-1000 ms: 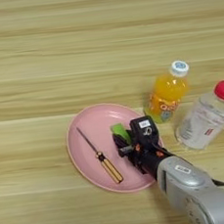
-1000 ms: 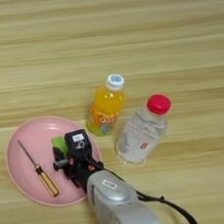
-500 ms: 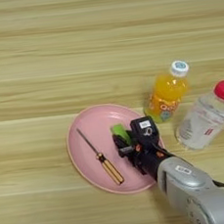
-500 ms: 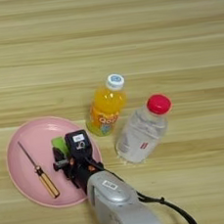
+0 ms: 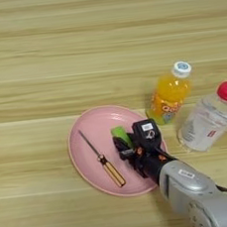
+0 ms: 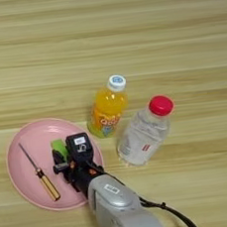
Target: Move the objects on the table
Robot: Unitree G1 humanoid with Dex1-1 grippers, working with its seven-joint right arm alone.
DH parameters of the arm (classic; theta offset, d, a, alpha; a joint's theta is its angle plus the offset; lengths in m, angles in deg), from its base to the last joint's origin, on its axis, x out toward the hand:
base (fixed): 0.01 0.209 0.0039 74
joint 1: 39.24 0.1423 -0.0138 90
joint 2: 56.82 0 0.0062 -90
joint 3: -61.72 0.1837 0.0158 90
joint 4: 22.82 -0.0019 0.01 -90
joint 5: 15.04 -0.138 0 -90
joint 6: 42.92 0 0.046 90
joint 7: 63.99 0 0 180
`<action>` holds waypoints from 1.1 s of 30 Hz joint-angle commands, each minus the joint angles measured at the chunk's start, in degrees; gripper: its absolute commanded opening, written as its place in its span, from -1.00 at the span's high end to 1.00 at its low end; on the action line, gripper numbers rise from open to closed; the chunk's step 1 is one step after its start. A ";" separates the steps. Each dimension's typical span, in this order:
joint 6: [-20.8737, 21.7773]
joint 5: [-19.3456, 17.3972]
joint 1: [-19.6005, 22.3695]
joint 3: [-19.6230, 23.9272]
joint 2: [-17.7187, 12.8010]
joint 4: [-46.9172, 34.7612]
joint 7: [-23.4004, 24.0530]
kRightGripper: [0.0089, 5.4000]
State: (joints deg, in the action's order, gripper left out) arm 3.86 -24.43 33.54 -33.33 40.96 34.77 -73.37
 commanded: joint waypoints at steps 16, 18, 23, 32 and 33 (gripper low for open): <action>3.18 -0.50 1.26 1.80 -0.66 -9.84 0.32 0.48; 2.94 -0.54 1.11 2.18 -0.87 -10.96 0.32 0.48; 2.89 -0.97 0.79 3.23 -1.06 -13.19 0.17 0.48; 3.04 -2.25 1.39 5.32 -1.11 -16.45 0.21 0.48; 2.94 -2.38 1.42 5.61 -1.17 -16.72 0.21 0.48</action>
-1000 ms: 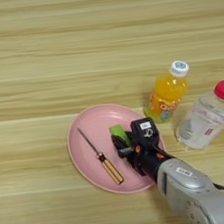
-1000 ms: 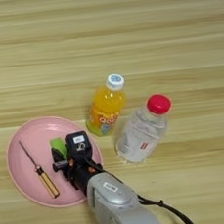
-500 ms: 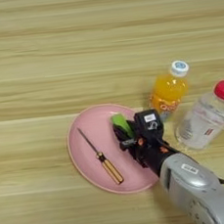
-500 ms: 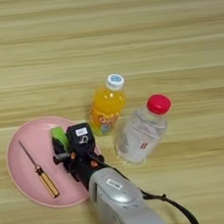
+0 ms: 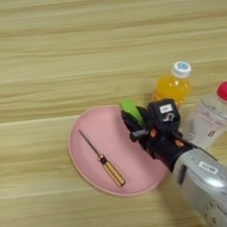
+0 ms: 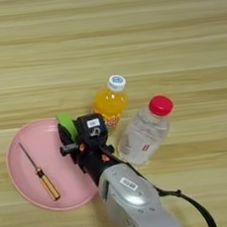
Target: Move the objects on the table
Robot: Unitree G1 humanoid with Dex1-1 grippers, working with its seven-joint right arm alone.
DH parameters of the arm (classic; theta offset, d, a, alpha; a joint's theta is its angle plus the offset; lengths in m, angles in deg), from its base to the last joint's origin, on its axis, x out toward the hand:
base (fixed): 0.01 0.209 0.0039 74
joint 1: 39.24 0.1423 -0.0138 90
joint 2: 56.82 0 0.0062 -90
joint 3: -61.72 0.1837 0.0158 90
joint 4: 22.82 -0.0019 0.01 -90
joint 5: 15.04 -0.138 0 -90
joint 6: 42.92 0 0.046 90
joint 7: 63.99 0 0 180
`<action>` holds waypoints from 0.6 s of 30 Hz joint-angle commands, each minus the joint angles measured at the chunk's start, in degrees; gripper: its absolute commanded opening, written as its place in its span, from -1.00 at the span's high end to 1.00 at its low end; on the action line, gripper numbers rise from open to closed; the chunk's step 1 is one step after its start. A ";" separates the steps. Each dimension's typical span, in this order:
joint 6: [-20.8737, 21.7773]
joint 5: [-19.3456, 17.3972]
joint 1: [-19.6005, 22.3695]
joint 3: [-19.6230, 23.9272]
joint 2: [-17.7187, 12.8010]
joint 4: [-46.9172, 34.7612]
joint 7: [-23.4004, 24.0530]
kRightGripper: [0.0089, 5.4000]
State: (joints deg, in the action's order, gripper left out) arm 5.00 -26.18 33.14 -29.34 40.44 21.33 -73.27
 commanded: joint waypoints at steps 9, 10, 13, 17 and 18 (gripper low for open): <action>0.13 -3.03 3.57 7.49 -1.48 -8.26 0.17 0.48; -0.05 -3.28 3.72 8.03 -1.59 -8.63 0.16 0.48; -0.66 -4.05 4.47 10.57 -2.11 -9.87 0.17 0.48; -1.40 -5.65 5.50 15.05 -3.05 -10.54 0.08 0.48; -1.54 -6.04 5.66 15.93 -3.26 -10.64 0.06 0.48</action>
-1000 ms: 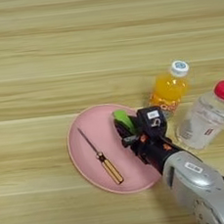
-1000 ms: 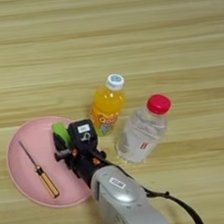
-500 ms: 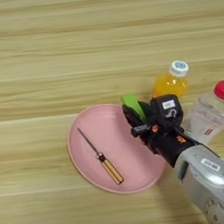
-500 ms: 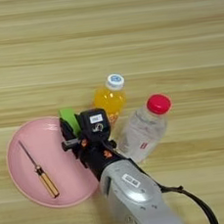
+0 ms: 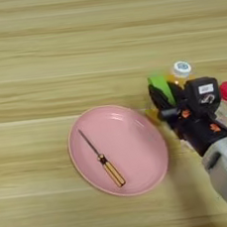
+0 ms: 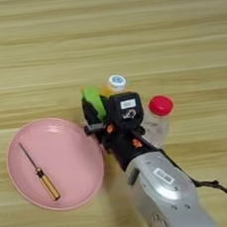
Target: Move the objects on the table
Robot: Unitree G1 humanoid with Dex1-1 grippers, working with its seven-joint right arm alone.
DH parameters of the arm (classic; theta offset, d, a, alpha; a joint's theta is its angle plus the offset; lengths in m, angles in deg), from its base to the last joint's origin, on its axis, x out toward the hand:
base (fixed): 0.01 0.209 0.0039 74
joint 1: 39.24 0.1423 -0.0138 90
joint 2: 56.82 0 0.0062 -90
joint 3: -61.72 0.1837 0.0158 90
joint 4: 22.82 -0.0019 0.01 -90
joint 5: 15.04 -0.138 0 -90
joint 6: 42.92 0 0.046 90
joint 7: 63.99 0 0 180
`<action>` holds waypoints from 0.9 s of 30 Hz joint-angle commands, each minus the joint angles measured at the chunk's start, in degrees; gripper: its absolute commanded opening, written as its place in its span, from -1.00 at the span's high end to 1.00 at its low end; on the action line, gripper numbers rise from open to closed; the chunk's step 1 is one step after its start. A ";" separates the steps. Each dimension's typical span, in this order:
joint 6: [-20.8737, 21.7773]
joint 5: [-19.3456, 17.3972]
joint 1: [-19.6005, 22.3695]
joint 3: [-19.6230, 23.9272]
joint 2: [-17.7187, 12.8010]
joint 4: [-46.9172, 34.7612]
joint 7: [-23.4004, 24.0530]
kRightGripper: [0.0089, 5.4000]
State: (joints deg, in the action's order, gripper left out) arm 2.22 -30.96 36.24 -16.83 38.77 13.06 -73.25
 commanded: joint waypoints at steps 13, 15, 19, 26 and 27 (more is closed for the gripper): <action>-1.47 -7.37 6.93 15.62 -4.95 -3.66 1.13 0.48; -1.89 -8.05 7.80 16.73 -5.35 -3.70 1.34 0.48; -1.74 -9.37 8.62 20.47 -6.83 -2.15 1.18 0.48; -1.52 -11.85 8.74 27.78 -9.81 0.00 0.62 0.48; -1.47 -12.13 8.77 28.62 -10.21 0.32 0.59 0.48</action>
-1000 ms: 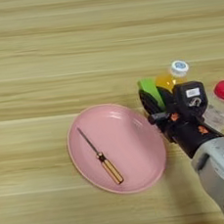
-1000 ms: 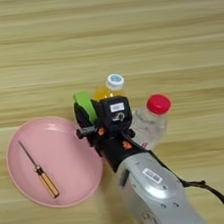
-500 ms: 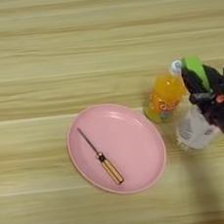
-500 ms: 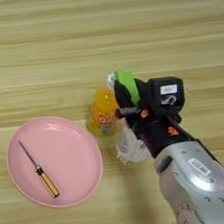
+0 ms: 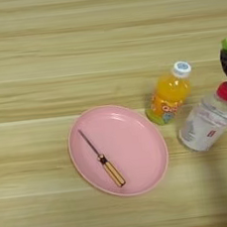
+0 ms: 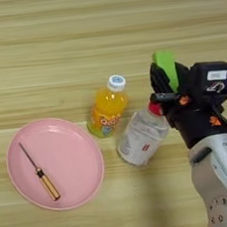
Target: Move the objects on the table
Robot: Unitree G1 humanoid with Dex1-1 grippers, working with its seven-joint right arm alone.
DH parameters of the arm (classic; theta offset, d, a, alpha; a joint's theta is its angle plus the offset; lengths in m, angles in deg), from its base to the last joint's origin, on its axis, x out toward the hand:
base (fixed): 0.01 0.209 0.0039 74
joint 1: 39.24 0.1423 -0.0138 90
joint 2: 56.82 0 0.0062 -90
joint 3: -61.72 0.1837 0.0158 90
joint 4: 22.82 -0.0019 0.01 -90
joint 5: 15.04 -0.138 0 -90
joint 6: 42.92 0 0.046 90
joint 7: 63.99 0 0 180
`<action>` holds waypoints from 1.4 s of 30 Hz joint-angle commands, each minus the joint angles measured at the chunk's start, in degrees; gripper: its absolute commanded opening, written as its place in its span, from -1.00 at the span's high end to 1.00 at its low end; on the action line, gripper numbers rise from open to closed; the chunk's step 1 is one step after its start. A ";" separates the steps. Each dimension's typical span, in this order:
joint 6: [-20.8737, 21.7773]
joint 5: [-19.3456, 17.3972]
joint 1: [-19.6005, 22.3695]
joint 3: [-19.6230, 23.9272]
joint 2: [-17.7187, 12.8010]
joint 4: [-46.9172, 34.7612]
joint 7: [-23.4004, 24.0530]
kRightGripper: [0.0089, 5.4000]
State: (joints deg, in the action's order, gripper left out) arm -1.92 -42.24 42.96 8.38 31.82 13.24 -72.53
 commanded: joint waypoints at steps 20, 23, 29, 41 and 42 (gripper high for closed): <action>8.41 1.77 -2.77 6.17 -4.64 12.45 -2.93 0.48; 9.52 2.81 -3.52 5.40 -4.58 14.63 -3.19 0.48; 12.04 5.11 -5.06 3.73 -4.43 19.06 -3.66 0.48; 15.93 8.85 -7.53 -1.07 -3.31 26.22 -4.62 0.48; 16.23 9.00 -7.66 -1.60 -3.18 26.66 -4.74 0.48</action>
State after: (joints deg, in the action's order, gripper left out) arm 10.77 -34.36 34.35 7.43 30.14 40.58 -77.07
